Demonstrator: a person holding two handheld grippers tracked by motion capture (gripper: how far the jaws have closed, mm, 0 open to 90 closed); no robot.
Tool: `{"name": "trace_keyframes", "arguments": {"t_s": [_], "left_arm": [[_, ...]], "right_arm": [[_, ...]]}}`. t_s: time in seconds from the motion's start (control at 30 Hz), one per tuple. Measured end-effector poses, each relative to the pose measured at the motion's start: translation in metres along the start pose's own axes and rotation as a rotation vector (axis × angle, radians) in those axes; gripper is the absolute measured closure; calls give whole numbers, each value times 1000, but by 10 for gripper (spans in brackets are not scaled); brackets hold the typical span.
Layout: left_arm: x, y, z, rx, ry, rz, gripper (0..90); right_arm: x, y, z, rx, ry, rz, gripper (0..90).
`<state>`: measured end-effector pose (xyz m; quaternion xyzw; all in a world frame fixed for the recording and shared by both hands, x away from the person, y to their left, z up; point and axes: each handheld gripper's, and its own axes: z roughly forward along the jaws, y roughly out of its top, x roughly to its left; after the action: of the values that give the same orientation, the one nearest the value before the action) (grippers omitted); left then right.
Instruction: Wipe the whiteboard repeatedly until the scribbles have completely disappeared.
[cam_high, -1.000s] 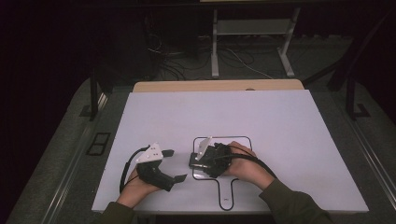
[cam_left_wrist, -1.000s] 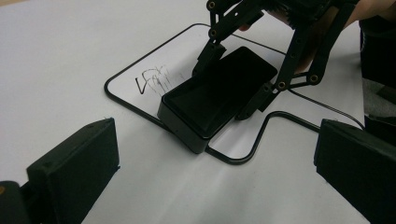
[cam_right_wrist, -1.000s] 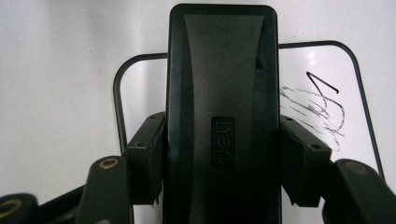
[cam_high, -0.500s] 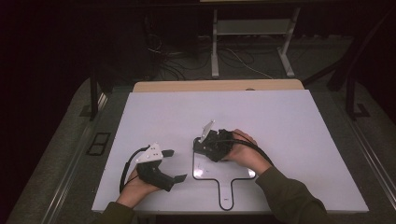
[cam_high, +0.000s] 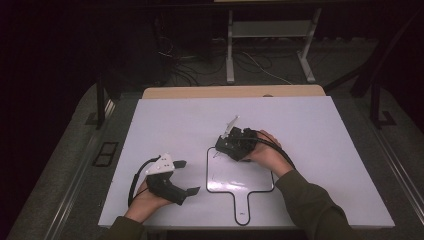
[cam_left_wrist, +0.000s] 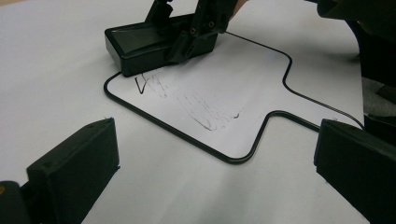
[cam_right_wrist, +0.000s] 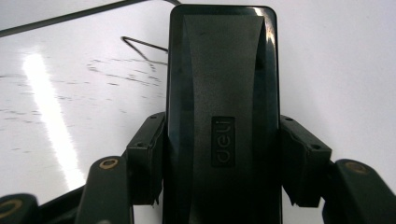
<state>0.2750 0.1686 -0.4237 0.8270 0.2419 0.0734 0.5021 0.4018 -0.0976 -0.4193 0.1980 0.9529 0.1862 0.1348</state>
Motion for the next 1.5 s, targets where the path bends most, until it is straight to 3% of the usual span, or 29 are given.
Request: {"name": "trace_keyframes", "arguments": {"t_s": [0.23, 0.47, 1.0, 1.37, 1.43, 1.5], "left_arm": [[0, 0, 0, 2, -1, -1, 0], [0, 0, 0, 3, -1, 0, 0], [-1, 0, 0, 1, -2, -1, 0], [-1, 0, 1, 2, 0, 2, 0], [-1, 0, 1, 1, -1, 1, 0], [-1, 0, 1, 2, 0, 7, 0]], "right_arm": [[0, 4, 1, 9, -5, -14, 389], [11, 10, 1, 6, 12, -42, 389], [54, 17, -7, 15, 31, -200, 389], [83, 13, -15, 11, 95, -270, 389], [89, 13, -18, 16, 118, -259, 388], [90, 13, -18, 20, 106, -276, 388]]}}
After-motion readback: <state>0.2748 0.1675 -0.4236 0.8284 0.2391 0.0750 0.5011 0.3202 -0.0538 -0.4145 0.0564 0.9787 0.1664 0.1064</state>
